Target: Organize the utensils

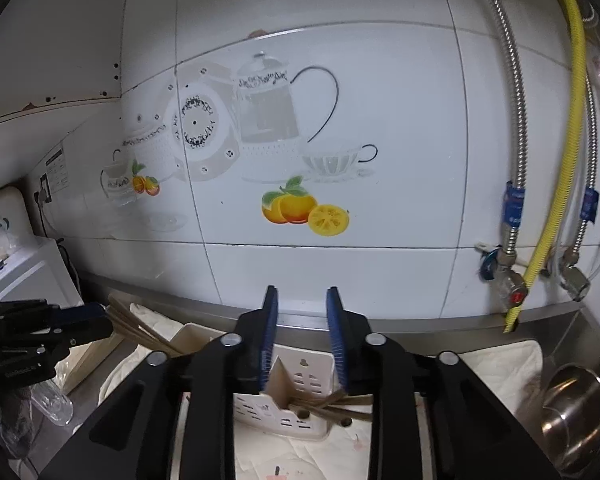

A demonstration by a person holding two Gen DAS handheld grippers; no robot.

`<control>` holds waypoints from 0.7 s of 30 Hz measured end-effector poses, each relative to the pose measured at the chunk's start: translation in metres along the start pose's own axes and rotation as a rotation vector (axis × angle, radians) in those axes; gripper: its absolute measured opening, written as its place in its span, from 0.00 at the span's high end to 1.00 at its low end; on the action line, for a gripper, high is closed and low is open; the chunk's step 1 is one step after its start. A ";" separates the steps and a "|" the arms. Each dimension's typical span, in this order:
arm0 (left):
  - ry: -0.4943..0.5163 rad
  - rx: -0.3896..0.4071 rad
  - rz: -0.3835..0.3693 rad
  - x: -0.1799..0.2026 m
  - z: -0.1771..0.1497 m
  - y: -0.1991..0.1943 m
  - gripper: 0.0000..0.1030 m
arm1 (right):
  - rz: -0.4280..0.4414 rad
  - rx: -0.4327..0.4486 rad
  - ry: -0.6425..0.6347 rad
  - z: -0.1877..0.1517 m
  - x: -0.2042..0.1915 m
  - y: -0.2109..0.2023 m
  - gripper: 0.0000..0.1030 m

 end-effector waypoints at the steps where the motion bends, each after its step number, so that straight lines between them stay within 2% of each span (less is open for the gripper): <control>1: -0.005 0.007 0.000 0.000 -0.001 -0.005 0.64 | -0.001 0.001 -0.001 -0.001 0.000 -0.004 0.70; 2: -0.006 0.013 -0.002 0.001 -0.003 -0.009 0.63 | -0.003 0.001 -0.002 -0.002 0.000 -0.008 0.68; 5: -0.012 0.033 0.005 0.003 -0.010 -0.022 0.48 | -0.011 -0.003 -0.001 -0.009 -0.001 -0.022 0.60; 7: -0.016 0.045 0.000 0.003 -0.016 -0.029 0.47 | -0.011 -0.007 0.002 -0.014 -0.001 -0.031 0.55; 9: -0.025 0.053 -0.004 0.003 -0.024 -0.035 0.39 | -0.014 -0.013 0.006 -0.021 -0.002 -0.040 0.51; 13: -0.042 0.062 -0.003 0.003 -0.038 -0.043 0.32 | -0.022 -0.029 0.008 -0.037 -0.005 -0.052 0.45; 15: -0.052 0.063 0.009 0.001 -0.046 -0.045 0.25 | -0.028 -0.036 0.002 -0.044 -0.008 -0.057 0.41; 21: -0.064 0.080 0.052 -0.003 -0.064 -0.054 0.13 | -0.060 -0.058 -0.038 -0.070 -0.017 -0.067 0.28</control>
Point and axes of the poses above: each gripper's, at about its wrist camera, not at the fingertips, and y roughly the way its jaws point, x to its right, z to its top, the point moved 5 cm from there along y, roughly the way its jaws point, and after that the axes turned 3 degrees about y, right-handed, at the moved point
